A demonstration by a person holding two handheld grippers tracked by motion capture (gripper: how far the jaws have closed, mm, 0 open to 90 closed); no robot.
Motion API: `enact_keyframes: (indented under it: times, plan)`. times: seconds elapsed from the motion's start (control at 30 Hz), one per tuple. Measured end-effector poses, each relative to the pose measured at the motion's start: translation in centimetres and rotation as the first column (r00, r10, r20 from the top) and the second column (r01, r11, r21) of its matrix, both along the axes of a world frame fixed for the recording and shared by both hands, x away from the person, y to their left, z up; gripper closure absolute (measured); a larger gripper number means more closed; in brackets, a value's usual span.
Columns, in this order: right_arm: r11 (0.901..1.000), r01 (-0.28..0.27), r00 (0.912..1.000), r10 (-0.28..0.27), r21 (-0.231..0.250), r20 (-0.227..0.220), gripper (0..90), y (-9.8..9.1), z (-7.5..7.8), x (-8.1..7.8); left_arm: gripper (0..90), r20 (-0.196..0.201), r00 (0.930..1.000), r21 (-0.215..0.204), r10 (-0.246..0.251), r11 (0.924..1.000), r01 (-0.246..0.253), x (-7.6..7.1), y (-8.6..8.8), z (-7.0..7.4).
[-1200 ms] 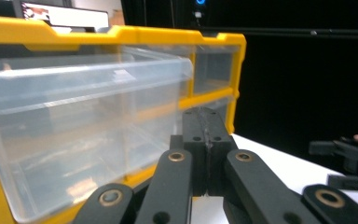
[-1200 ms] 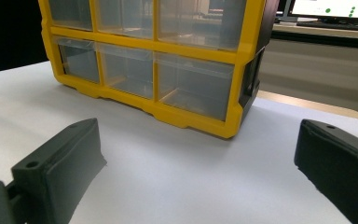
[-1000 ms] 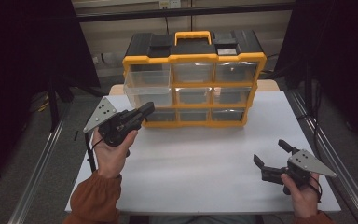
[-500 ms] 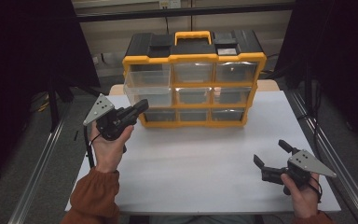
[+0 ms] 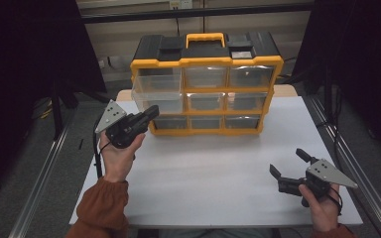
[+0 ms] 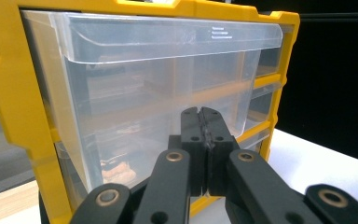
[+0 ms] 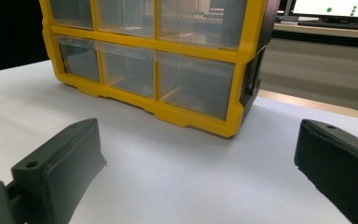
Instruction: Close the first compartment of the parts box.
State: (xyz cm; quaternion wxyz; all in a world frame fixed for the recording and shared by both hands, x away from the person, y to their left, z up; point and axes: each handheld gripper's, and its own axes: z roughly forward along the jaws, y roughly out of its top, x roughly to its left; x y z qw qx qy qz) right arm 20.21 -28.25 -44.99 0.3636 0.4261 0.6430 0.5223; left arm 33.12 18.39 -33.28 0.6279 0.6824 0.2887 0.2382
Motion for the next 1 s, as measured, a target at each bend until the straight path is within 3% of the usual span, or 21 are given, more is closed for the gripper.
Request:
enact_keyframes:
  times: [0.33,0.7,0.77,1.0]
  plan:
    - [1.0000,0.001,1.0000,-0.001,-0.002,0.001,0.8,0.04,0.01,0.00,89.2,-0.006,1.0000,-0.025,-0.003,0.9997,0.003,0.23,-0.10,-0.06]
    - [1.0000,0.002,1.0000,-0.002,-0.002,0.002,0.7,0.03,0.00,0.02,89.6,-0.006,1.0000,-0.021,0.000,0.9998,0.000,0.39,-0.12,-0.07]
    - [1.0000,0.002,1.0000,-0.002,-0.002,0.003,0.8,0.02,0.00,0.04,89.6,0.007,1.0000,-0.002,-0.001,1.0000,0.001,0.38,-0.20,-0.03]
    - [1.0000,0.005,1.0000,-0.005,-0.001,0.004,0.7,0.04,0.00,0.07,89.6,0.006,1.0000,-0.014,0.006,0.9999,-0.006,0.53,-0.44,-0.04]
